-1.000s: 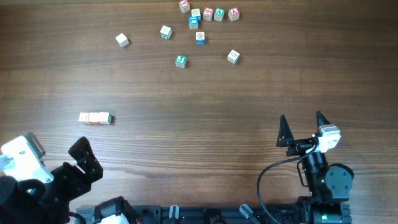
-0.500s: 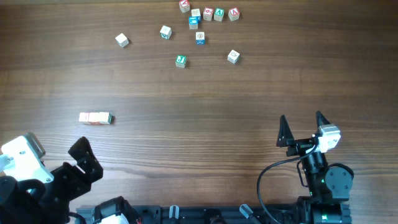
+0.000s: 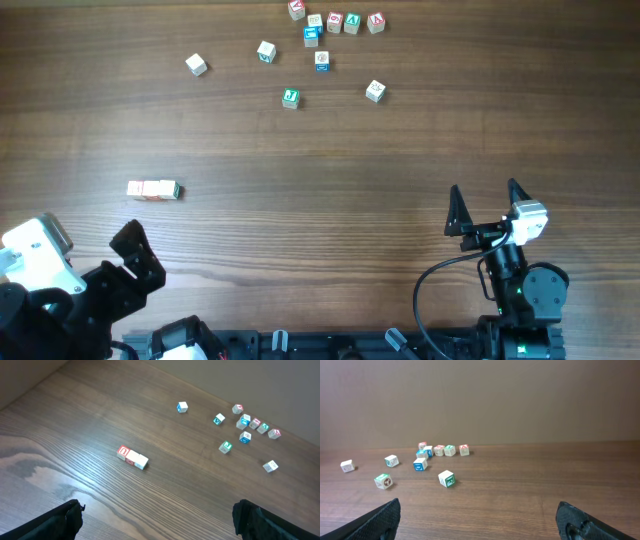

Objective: Form a horizontal line

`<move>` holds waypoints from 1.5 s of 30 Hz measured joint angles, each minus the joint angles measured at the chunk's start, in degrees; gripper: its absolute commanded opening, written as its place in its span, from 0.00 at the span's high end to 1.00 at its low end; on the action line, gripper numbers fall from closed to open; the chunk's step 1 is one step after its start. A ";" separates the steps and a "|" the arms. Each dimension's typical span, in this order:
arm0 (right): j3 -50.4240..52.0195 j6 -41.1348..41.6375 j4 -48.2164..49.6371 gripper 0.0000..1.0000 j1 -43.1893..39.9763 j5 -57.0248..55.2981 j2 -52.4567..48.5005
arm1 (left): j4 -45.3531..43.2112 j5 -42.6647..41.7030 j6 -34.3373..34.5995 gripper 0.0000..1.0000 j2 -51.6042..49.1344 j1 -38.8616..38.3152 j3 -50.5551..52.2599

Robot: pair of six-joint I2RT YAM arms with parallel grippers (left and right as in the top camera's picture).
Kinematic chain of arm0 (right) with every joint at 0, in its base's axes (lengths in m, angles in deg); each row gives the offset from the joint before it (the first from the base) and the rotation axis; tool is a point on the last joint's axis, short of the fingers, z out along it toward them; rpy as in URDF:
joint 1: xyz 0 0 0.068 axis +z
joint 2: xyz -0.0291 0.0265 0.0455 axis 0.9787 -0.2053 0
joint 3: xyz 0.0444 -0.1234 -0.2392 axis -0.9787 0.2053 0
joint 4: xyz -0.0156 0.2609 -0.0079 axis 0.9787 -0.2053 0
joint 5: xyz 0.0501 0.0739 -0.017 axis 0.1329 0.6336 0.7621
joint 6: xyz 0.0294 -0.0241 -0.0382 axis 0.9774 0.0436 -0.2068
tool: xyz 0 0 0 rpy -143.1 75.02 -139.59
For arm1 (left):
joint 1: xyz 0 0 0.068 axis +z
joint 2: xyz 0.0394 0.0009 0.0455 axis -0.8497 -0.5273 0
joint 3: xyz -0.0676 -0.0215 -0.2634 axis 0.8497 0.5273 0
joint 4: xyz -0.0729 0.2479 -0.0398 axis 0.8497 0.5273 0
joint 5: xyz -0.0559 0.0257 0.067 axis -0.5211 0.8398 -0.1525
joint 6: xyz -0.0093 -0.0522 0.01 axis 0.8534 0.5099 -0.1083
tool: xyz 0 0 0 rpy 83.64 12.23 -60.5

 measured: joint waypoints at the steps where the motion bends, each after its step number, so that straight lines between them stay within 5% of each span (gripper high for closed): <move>1: 0.00 0.00 0.00 0.00 0.00 0.00 0.00 | 0.00 0.00 0.02 0.00 0.00 0.00 0.00; 27: 0.00 0.00 0.00 0.00 0.00 0.00 0.00 | 0.00 0.00 0.02 0.00 0.00 -0.74 0.00; 45: 0.00 0.00 0.00 0.00 0.00 0.00 0.00 | -1.33 0.00 0.09 0.00 5.46 -11.30 0.04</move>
